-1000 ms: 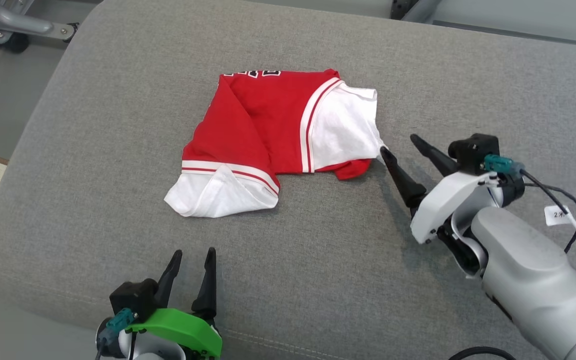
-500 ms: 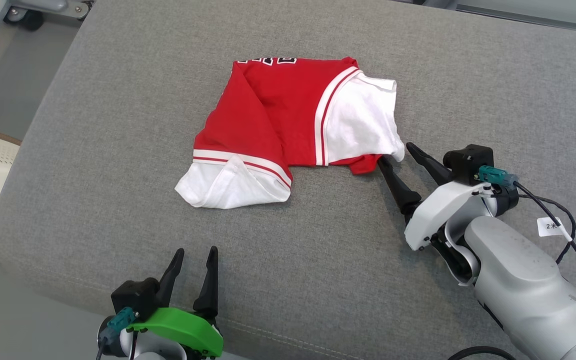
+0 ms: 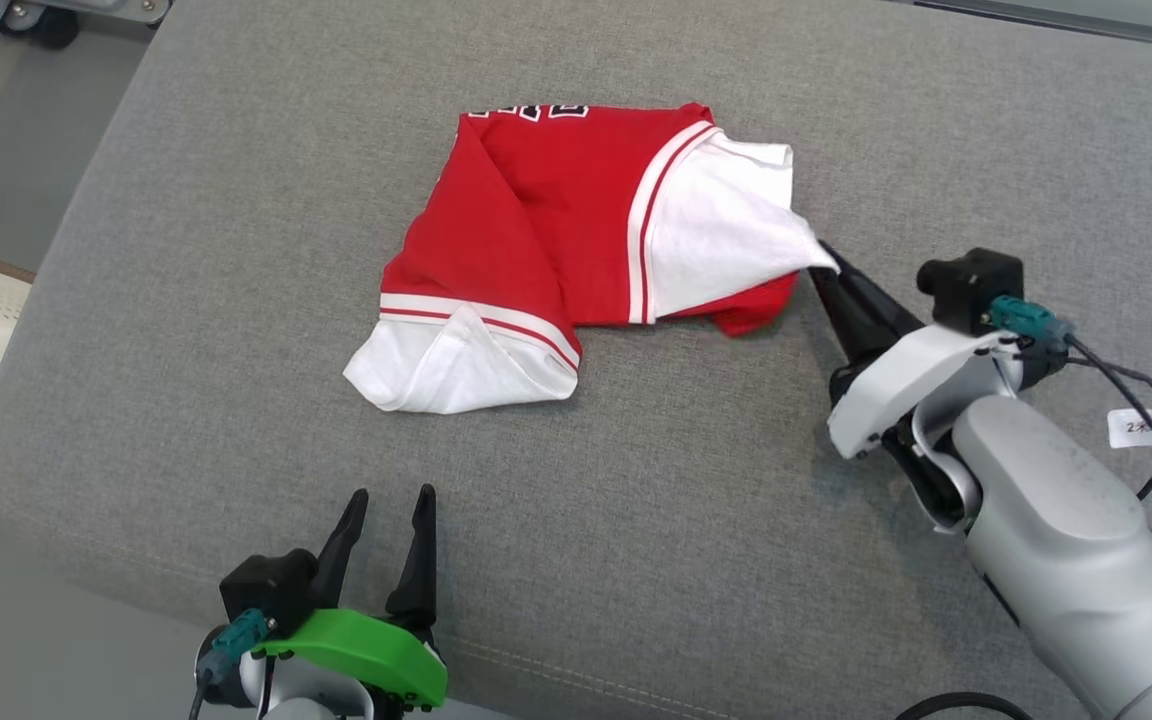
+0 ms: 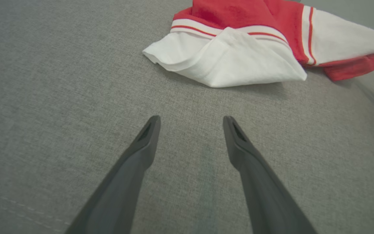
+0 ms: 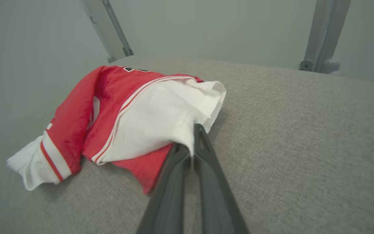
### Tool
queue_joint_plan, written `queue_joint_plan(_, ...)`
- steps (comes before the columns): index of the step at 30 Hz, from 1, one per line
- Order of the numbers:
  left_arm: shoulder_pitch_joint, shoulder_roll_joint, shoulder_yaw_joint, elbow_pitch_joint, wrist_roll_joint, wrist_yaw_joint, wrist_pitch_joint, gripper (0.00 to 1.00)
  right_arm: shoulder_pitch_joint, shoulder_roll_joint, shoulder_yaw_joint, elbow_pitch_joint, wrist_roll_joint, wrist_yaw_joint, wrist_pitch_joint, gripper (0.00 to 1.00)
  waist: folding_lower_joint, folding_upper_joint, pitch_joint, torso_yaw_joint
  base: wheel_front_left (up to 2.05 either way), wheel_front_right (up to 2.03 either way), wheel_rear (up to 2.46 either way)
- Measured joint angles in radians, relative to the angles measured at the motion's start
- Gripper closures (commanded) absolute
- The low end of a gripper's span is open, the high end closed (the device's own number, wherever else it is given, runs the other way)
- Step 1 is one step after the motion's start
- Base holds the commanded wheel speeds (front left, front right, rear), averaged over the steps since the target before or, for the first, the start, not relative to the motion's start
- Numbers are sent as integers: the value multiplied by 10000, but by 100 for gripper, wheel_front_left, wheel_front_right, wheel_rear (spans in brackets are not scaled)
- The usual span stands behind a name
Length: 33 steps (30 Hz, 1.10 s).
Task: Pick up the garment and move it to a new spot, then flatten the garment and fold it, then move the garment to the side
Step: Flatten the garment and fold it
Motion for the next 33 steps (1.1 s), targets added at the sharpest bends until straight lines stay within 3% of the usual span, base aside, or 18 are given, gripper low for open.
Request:
queue_joint_plan(4, -129, 2, -36, -79, 0, -2, 0, 0, -321, -318, -909, -245, -401, 6, 2, 100, 0, 0, 168, 14, 0, 0, 0)
queue_joint_plan(11, -557, 0, -508, -150, -173, -10, 0, 0, -3276, -2704, -2723, 1279, -2391, 4, 111, 100, 0, 0, 619, 490, 0, 0, 0)
queue_joint_plan(14, -503, -2, -654, -140, -303, 13, 0, 0, -4077, -3196, -3060, 2017, -3057, -2, 355, 100, 0, 0, 738, 891, 0, 0, 0)
queue_joint_plan(18, -149, 6, -629, -54, -485, 92, 0, 0, -4597, -2957, -3241, 2426, -3308, 0, 309, 100, 0, -1, 835, 1403, 0, 0, 0)
queue_joint_plan(20, -38, 8, -656, 59, -512, 92, 0, 0, -4723, -2418, -3055, 2594, -3363, 2, 209, 100, 0, -1, 885, 1681, 0, 0, 0)
queue_joint_plan(26, -222, 4, -782, 56, -451, 86, 0, 0, -4838, -1992, -3141, 3513, -3394, 2, 265, 100, 0, -1, 865, 1512, 0, 0, 0)
queue_joint_plan(27, -267, 2, -792, 46, -441, 84, 0, 0, -4837, -2017, -3239, 3718, -3517, 2, 257, 70, 0, 0, 862, 1472, 0, 0, 0)
queue_joint_plan(29, -327, 0, -811, 35, -431, 84, 0, 0, -4821, -2146, -3540, 4211, -3749, 2, 221, 0, 0, 0, 841, 1395, 0, 0, 0)
queue_joint_plan(33, -281, -2, -608, 86, -307, 90, 0, 0, -4353, -2019, -4274, 4688, -3937, 2, 58, 0, 0, -1, 688, 1210, 0, 0, 0)
